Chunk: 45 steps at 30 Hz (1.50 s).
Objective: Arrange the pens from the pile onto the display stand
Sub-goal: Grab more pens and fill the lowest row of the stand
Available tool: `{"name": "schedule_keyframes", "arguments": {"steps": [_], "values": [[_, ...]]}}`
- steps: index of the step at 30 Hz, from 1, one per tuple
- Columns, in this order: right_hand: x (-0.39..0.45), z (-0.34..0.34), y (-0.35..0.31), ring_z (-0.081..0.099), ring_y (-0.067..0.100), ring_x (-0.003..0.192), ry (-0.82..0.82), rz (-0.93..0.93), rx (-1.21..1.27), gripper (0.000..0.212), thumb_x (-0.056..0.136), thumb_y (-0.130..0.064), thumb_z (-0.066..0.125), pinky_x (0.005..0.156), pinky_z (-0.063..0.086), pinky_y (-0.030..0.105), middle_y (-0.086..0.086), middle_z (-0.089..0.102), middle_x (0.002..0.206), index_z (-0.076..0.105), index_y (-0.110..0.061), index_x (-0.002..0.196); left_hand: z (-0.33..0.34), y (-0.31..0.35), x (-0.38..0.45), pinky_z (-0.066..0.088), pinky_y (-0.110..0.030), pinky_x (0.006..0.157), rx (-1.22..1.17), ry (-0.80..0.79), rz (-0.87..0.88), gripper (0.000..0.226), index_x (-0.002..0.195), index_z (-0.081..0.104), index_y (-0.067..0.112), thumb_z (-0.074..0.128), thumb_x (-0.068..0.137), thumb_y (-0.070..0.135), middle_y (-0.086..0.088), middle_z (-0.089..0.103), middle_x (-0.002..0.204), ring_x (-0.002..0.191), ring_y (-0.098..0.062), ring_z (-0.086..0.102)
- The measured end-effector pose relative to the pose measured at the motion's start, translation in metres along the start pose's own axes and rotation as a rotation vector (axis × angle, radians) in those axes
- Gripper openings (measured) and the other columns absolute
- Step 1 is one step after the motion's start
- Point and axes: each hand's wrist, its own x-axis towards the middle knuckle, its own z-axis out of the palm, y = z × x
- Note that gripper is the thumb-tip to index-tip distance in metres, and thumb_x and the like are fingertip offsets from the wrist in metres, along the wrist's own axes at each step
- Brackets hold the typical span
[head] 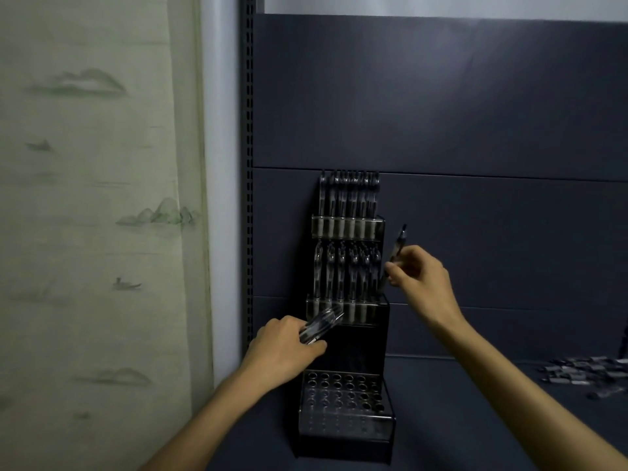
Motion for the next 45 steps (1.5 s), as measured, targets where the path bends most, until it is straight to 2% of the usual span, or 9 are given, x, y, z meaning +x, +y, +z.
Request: {"name": "schedule_keyframes", "arguments": {"steps": [9,13,17,23,31,37,40,42,45], "values": [[0.004,0.003,0.008,0.066,-0.001,0.082,-0.019,-0.040,-0.224,0.013,0.088,-0.031,0.076,0.073,0.053,0.022,-0.011,0.071,0.082,0.072,-0.019,0.092,0.002,-0.001,0.007,0.044,-0.029,0.060,-0.014,0.029,-0.003,0.036,0.060,0.052,0.030,0.069,0.086,0.050,0.009,0.058,0.060,0.059,-0.010,0.057],[0.000,0.007,0.010,0.065,-0.003,0.078,-0.103,-0.020,-0.306,0.013,0.086,-0.032,0.078,0.061,0.043,0.008,-0.010,0.071,0.079,0.073,-0.021,0.089,0.002,-0.002,0.007,0.041,-0.027,0.056,-0.014,0.015,-0.003,0.035,0.062,0.053,0.029,0.069,0.087,0.049,0.009,0.057,0.059,0.056,-0.008,0.055],[-0.011,0.012,0.018,0.066,0.003,0.082,-0.115,0.025,-0.298,0.013,0.087,-0.033,0.077,0.070,0.049,0.021,-0.009,0.072,0.082,0.074,-0.020,0.089,0.003,-0.007,0.007,0.040,-0.027,0.056,0.002,0.017,-0.006,0.037,0.062,0.053,0.028,0.069,0.086,0.051,0.009,0.057,0.059,0.057,-0.010,0.056],[-0.014,0.017,0.016,0.060,0.009,0.077,-0.056,0.017,-0.390,0.016,0.088,-0.035,0.075,0.071,0.042,0.029,-0.007,0.062,0.084,0.072,-0.020,0.083,0.002,-0.008,0.004,0.039,-0.028,0.056,0.018,0.015,-0.007,0.036,0.062,0.054,0.027,0.069,0.086,0.049,0.008,0.056,0.057,0.057,-0.008,0.055],[-0.021,0.021,0.024,0.063,0.010,0.079,-0.029,0.030,-0.407,0.018,0.089,-0.041,0.073,0.068,0.041,0.028,-0.003,0.069,0.090,0.074,-0.023,0.086,0.007,-0.009,0.004,0.039,-0.028,0.058,0.003,-0.009,-0.018,0.039,0.060,0.051,0.026,0.070,0.085,0.049,0.009,0.056,0.058,0.059,-0.011,0.056],[-0.037,0.021,0.020,0.060,0.010,0.087,0.055,-0.073,-0.445,0.019,0.090,-0.031,0.073,0.071,0.040,0.026,-0.005,0.063,0.101,0.069,-0.020,0.105,0.008,-0.007,0.001,0.038,-0.029,0.057,-0.023,-0.035,-0.024,0.043,0.057,0.048,0.026,0.071,0.085,0.049,0.010,0.053,0.055,0.055,-0.011,0.052],[-0.062,0.027,0.001,0.061,0.005,0.079,0.128,-0.166,-0.300,0.007,0.088,-0.020,0.072,0.067,0.043,0.018,-0.010,0.063,0.087,0.066,-0.022,0.091,0.009,-0.006,-0.001,0.039,-0.029,0.057,-0.023,-0.015,-0.022,0.045,0.055,0.047,0.026,0.070,0.086,0.048,0.010,0.052,0.053,0.055,-0.011,0.053],[-0.079,0.033,-0.014,0.062,0.002,0.067,0.003,-0.035,-0.075,0.010,0.089,-0.023,0.072,0.062,0.047,0.016,-0.006,0.067,0.072,0.069,-0.022,0.080,0.012,-0.005,-0.001,0.040,-0.030,0.058,-0.011,0.006,-0.021,0.043,0.055,0.048,0.026,0.069,0.085,0.048,0.010,0.054,0.054,0.058,-0.012,0.056],[-0.097,0.048,-0.025,0.061,0.006,0.060,-0.246,0.187,0.143,0.023,0.087,-0.037,0.075,0.062,0.051,0.025,0.006,0.069,0.070,0.071,-0.018,0.073,0.016,-0.005,-0.002,0.046,-0.033,0.062,-0.001,0.005,-0.018,0.035,0.056,0.054,0.032,0.066,0.084,0.049,0.010,0.060,0.062,0.071,-0.019,0.063]]}}
